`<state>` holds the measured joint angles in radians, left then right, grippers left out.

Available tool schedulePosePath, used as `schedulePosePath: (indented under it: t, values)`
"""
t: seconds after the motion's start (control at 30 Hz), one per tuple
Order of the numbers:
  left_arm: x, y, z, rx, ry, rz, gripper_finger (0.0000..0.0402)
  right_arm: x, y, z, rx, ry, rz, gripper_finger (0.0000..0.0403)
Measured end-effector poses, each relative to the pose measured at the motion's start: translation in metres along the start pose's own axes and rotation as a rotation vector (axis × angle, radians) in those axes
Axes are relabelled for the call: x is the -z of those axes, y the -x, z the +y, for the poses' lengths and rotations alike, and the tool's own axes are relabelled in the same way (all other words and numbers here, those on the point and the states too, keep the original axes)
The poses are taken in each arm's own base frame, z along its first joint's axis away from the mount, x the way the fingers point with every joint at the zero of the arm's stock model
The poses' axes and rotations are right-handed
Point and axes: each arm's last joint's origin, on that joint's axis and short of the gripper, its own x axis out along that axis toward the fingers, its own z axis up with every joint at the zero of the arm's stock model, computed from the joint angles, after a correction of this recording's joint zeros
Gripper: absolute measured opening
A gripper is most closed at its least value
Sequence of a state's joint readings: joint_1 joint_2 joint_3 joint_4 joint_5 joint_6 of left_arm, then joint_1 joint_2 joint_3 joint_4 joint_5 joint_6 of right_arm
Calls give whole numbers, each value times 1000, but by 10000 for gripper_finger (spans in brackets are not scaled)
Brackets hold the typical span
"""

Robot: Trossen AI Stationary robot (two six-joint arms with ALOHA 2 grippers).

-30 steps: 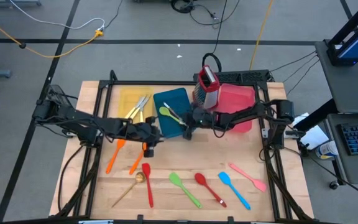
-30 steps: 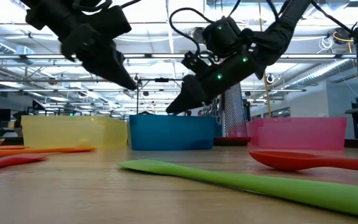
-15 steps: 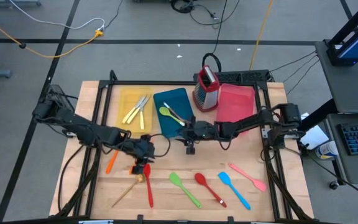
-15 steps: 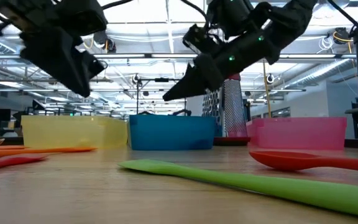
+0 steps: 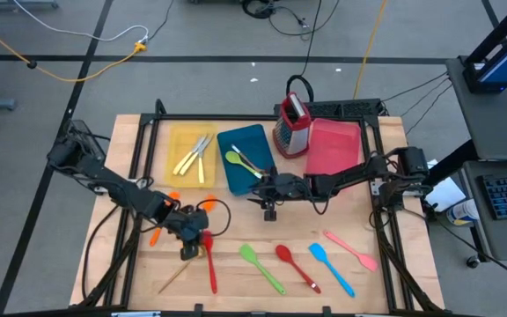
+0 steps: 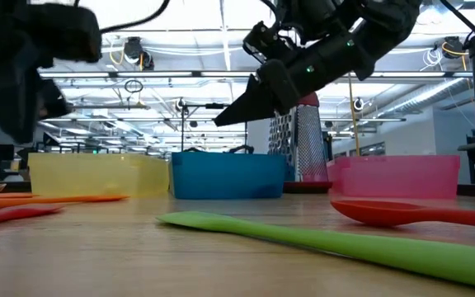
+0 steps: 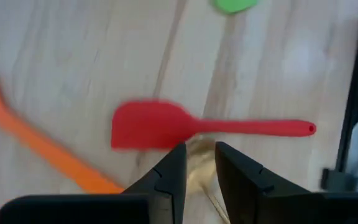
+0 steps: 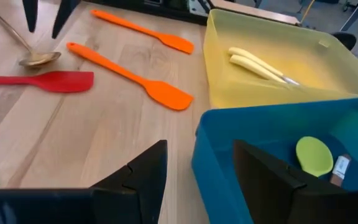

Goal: Pick & Place Kitchen Items
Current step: Put the gold serving spoon into the blue bin

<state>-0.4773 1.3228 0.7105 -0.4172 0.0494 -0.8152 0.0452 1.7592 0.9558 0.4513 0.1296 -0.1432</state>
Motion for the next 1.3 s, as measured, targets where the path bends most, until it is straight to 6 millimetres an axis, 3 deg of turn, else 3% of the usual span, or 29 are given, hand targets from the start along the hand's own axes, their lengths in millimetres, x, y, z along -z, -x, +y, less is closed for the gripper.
schedulePosePath:
  t: [0.23, 0.5, 0.63, 0.83, 1.0, 1.3]
  values:
    - [14, -1, -10, -9, 265, 11, 88, 0, 0, 0, 0, 9, 0, 178]
    - [39, 0, -27, -43, 354, -31, 88, 0, 0, 0, -1, 65, 6, 178]
    - [53, -11, -33, -83, 372, 1, 88, 1, 0, 0, -3, 82, 14, 178]
    - [73, -41, -33, -158, 432, 229, 88, 1, 0, 0, -3, 88, 15, 178]
    - [73, -49, -40, -198, 419, 236, 88, 1, 0, 0, -3, 88, 14, 178]
    - [60, -34, -60, -243, 406, 212, 88, 1, 0, 0, -3, 82, 14, 178]
